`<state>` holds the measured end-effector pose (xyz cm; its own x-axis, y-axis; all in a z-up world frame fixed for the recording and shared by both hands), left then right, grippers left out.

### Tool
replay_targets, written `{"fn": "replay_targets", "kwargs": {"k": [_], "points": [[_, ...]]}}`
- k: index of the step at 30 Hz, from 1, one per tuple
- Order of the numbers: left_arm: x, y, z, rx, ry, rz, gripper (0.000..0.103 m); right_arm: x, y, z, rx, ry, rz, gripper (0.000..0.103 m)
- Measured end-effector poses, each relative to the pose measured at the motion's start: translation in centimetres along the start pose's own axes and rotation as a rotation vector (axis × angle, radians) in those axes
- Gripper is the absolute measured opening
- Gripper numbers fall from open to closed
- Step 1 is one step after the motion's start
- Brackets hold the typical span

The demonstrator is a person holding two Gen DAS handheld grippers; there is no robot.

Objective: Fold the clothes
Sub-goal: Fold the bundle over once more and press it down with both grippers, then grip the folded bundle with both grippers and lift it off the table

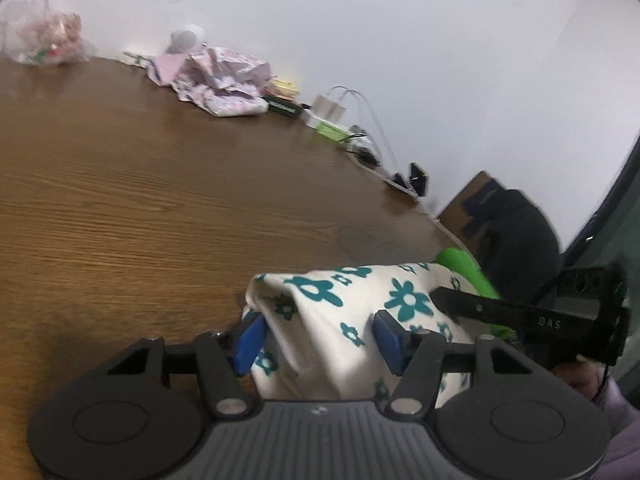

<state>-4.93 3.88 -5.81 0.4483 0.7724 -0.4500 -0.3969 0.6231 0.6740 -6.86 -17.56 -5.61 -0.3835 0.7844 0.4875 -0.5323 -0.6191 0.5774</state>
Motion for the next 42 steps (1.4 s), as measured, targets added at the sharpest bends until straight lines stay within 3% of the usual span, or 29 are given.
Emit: {"fn": "replay_targets", "kwargs": {"k": [3,6,9,12,14,16,20,24,26,30,31,32,34,36,39,41,42], "points": [[-0.3,1.8,1.2,-0.052,-0.032,0.087,0.068,0.5,-0.1,0.6,-0.016,0.055,-0.076,0.053],[-1.0,5.1,2.9,-0.170,-0.067,0.212,0.066,1.9,2.9,1.7,-0.116,0.138,-0.127,0.054],[-4.4,6.4,4.0,-0.279,-0.142,0.245,0.066,3.6,5.6,2.1,-0.203,0.213,-0.159,0.053],[-7.1,2.8,3.6,-0.228,-0.221,0.302,0.058,5.8,4.0,1.4,-0.161,0.287,-0.154,0.038],[-7.3,-0.2,2.4,-0.147,-0.256,0.342,0.040,6.9,2.1,0.4,-0.123,0.336,-0.185,0.026],[-6.8,-1.4,1.4,-0.128,-0.253,0.380,0.040,7.5,0.3,-0.9,-0.077,0.354,-0.201,0.019],[-5.5,-2.0,0.8,-0.131,-0.227,0.361,0.041,6.9,-1.5,-2.2,-0.026,0.288,-0.218,0.017],[-4.3,-2.6,0.2,-0.134,-0.201,0.343,0.043,7.4,-2.1,-3.1,-0.022,0.345,-0.276,0.017],[-3.8,-2.7,0.0,-0.137,-0.187,0.331,0.049,7.6,-2.2,-3.4,-0.029,0.372,-0.302,0.017],[-3.8,-0.5,0.0,-0.154,-0.148,0.289,0.055,7.4,-0.7,-2.8,-0.030,0.331,-0.237,0.019],[-4.1,0.6,-0.1,-0.162,-0.143,0.285,0.063,7.5,0.5,-2.6,-0.047,0.314,-0.213,0.025],[-4.4,1.9,-0.4,-0.179,-0.155,0.274,0.074,7.5,1.8,-2.3,-0.068,0.313,-0.199,0.045],[-5.4,4.2,-1.6,-0.214,-0.209,0.232,0.085,7.6,4.2,-2.8,-0.093,0.343,-0.195,0.073],[-6.1,5.5,-2.8,-0.216,-0.252,0.199,0.086,7.0,5.2,-3.6,-0.060,0.368,-0.205,0.073],[-6.1,4.5,-3.8,-0.165,-0.266,0.206,0.084,5.6,4.7,-4.7,0.012,0.336,-0.197,0.069],[-6.0,3.0,-4.2,-0.120,-0.264,0.234,0.068,5.0,4.0,-5.2,0.055,0.312,-0.182,0.042],[-5.8,2.3,-4.3,-0.099,-0.256,0.239,0.053,5.0,3.7,-5.3,0.058,0.307,-0.180,0.041]]}}
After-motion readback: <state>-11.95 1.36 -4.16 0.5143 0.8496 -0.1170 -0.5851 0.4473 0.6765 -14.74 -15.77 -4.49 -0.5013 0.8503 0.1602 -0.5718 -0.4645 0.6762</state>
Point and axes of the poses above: each gripper's, at about its wrist camera, not at the fingertips, and y roughly against the way its jaws point, x to its left, z to its top, the point moved 10 cm from there along -y, roughly the way its jaws point, and after that the axes turned 13 degrees about x, right-handed, at the moved point
